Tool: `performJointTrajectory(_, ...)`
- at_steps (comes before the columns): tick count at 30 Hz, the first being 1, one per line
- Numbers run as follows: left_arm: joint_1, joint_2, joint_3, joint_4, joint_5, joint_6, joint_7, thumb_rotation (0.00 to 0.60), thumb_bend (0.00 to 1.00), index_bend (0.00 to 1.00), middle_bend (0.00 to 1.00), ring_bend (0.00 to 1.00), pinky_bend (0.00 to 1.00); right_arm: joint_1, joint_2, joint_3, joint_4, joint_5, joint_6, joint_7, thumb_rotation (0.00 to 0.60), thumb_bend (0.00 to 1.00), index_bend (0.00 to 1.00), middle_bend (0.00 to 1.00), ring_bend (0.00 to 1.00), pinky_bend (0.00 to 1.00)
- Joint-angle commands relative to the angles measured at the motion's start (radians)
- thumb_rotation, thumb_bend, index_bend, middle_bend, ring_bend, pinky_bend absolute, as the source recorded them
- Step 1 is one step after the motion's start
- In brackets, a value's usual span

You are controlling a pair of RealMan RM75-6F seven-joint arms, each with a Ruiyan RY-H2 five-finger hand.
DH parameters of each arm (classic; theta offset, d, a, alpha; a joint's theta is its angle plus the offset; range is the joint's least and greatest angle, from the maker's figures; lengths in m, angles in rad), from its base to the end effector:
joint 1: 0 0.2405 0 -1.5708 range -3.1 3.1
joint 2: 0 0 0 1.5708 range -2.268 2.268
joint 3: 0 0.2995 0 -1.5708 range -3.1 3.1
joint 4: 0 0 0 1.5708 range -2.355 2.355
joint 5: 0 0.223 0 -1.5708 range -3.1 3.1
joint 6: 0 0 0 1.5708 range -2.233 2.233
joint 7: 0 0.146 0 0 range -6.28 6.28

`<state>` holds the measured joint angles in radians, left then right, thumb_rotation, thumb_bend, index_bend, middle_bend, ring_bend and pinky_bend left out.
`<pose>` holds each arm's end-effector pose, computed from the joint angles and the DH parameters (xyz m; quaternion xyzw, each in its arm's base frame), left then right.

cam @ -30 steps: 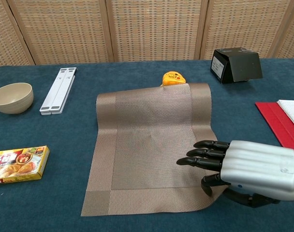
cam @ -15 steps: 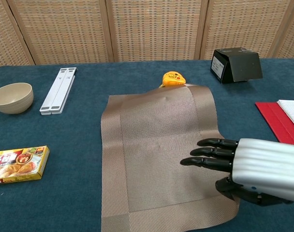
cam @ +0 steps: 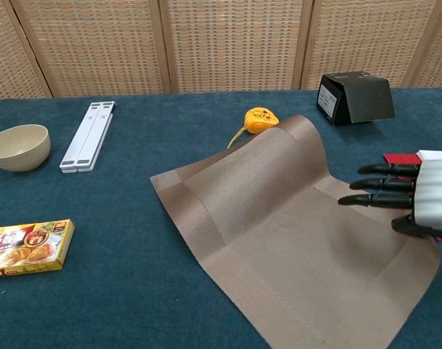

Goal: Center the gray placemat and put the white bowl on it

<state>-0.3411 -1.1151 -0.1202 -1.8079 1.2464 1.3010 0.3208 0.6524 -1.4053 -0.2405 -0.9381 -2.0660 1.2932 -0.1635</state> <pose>-0.2859 0.2757 0.1424 -0.6398 -0.3704 -0.3525 0.5738 -0.3138 -0.3154 0.0366 0.9198 0.0748 0.2484 0.2943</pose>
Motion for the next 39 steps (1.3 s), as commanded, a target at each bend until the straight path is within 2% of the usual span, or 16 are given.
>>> performJointTrajectory(1, 0.0, 0.0, 0.0, 0.0, -0.001, -0.001, 0.003, 0.6, 0.0, 0.0, 0.0, 0.0, 0.0, 0.05, 0.019, 0.024, 0.132, -0.004, -0.033, -0.056, 0.6, 0.75, 0.64, 0.0, 0.0, 0.0)
performJointTrajectory(5, -0.002, -0.002, 0.0, -0.001, -0.006, -0.005, 0.007, 0.6, 0.0, 0.0, 0.0, 0.0, 0.0, 0.108, -0.008, 0.034, 0.267, -0.009, -0.066, -0.05, 0.6, 0.73, 0.64, 0.0, 0.0, 0.0)
performJointTrajectory(11, -0.003, -0.004, -0.001, 0.004, -0.014, -0.01, 0.009, 0.6, 0.0, 0.0, 0.0, 0.0, 0.0, 0.167, -0.058, 0.037, 0.403, -0.003, -0.112, -0.052, 0.6, 0.69, 0.64, 0.0, 0.0, 0.0)
performJointTrajectory(14, -0.005, -0.005, 0.0, 0.008, -0.018, -0.016, 0.011, 0.6, 0.0, 0.0, 0.0, 0.0, 0.0, 0.175, -0.08, 0.047, 0.455, 0.019, -0.132, -0.072, 0.6, 0.61, 0.61, 0.0, 0.0, 0.0)
performJointTrajectory(15, -0.006, -0.006, 0.001, 0.009, -0.018, -0.019, 0.012, 0.6, 0.0, 0.0, 0.0, 0.0, 0.0, 0.171, -0.088, 0.062, 0.477, 0.041, -0.14, -0.09, 0.6, 0.56, 0.53, 0.0, 0.0, 0.0)
performJointTrajectory(17, -0.008, -0.006, 0.002, 0.01, -0.019, -0.024, 0.012, 0.6, 0.0, 0.0, 0.0, 0.0, 0.0, 0.155, -0.098, 0.088, 0.494, 0.081, -0.14, -0.102, 0.6, 0.39, 0.27, 0.0, 0.0, 0.0)
performJointTrajectory(18, -0.009, -0.006, 0.002, 0.011, -0.019, -0.026, 0.012, 0.6, 0.0, 0.0, 0.0, 0.0, 0.0, 0.147, -0.101, 0.101, 0.496, 0.101, -0.138, -0.108, 0.6, 0.25, 0.12, 0.0, 0.0, 0.0)
performJointTrajectory(19, -0.011, -0.007, 0.001, 0.013, -0.02, -0.028, 0.012, 0.6, 0.0, 0.0, 0.0, 0.0, 0.0, 0.135, -0.101, 0.119, 0.497, 0.127, -0.124, -0.116, 0.6, 0.11, 0.03, 0.0, 0.0, 0.0)
performJointTrajectory(21, -0.013, -0.008, 0.001, 0.015, -0.022, -0.034, 0.011, 0.6, 0.0, 0.0, 0.0, 0.0, 0.0, 0.11, -0.088, 0.147, 0.49, 0.165, -0.076, -0.12, 0.6, 0.0, 0.0, 0.0, 0.0, 0.0)
performJointTrajectory(23, -0.014, -0.008, 0.002, 0.016, -0.02, -0.036, 0.01, 0.6, 0.0, 0.0, 0.0, 0.0, 0.0, 0.086, -0.069, 0.166, 0.477, 0.194, -0.035, -0.119, 0.6, 0.0, 0.0, 0.0, 0.0, 0.0)
performJointTrajectory(28, -0.014, -0.01, 0.006, 0.019, -0.004, -0.033, 0.003, 0.6, 0.0, 0.0, 0.0, 0.0, 0.0, 0.003, -0.007, 0.214, 0.385, 0.272, 0.081, -0.088, 0.6, 0.0, 0.0, 0.0, 0.0, 0.0)
performJointTrajectory(30, -0.022, -0.019, 0.012, 0.029, 0.024, -0.041, -0.007, 0.6, 0.0, 0.0, 0.0, 0.0, 0.0, -0.081, 0.024, 0.26, 0.272, 0.351, 0.166, -0.034, 0.6, 0.0, 0.0, 0.0, 0.0, 0.0)
performJointTrajectory(33, -0.044, -0.032, 0.025, 0.047, 0.083, -0.073, -0.039, 0.6, 0.0, 0.0, 0.0, 0.0, 0.0, -0.162, 0.051, 0.295, 0.128, 0.426, 0.223, -0.03, 0.6, 0.0, 0.0, 0.0, 0.0, 0.0)
performJointTrajectory(36, -0.086, -0.045, 0.042, 0.065, 0.187, -0.129, -0.152, 0.6, 0.0, 0.0, 0.0, 0.0, 0.0, -0.249, 0.061, 0.309, -0.04, 0.489, 0.275, -0.016, 0.6, 0.0, 0.0, 0.0, 0.0, 0.0)
performJointTrajectory(39, -0.127, -0.078, 0.047, 0.1, 0.259, -0.159, -0.187, 0.6, 0.0, 0.0, 0.0, 0.0, 0.0, -0.309, 0.065, 0.307, -0.174, 0.536, 0.284, 0.024, 0.6, 0.0, 0.0, 0.0, 0.0, 0.0)
